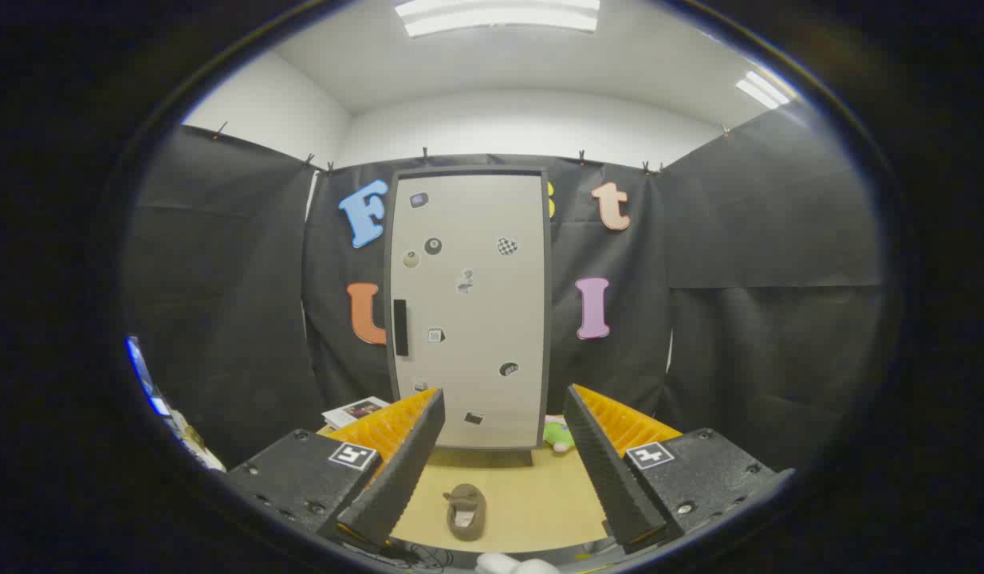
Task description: Open the shoe cabinet door, grab the shoes and put them into the shoe cabinet, then close the shoe cabinet door.
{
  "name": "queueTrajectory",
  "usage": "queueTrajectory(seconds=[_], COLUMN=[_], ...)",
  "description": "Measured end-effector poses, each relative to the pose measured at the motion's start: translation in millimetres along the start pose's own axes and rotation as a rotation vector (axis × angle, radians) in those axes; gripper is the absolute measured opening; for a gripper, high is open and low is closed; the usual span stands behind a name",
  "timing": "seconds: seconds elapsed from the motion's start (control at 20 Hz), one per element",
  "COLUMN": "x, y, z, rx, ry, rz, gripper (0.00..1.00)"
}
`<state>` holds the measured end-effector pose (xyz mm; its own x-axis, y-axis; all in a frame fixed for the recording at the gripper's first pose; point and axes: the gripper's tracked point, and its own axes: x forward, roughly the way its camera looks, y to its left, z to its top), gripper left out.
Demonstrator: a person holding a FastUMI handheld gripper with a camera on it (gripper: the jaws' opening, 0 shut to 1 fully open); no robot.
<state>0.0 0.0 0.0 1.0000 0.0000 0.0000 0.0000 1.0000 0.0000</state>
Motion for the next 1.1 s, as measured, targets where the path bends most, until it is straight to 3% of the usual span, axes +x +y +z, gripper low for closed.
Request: queueTrajectory(seconds=[1.1], x=[38.7], y=[7.7], z=[-12.5], rx=[0.017], ry=[0.035], rz=[-0.058], gripper=[0.98])
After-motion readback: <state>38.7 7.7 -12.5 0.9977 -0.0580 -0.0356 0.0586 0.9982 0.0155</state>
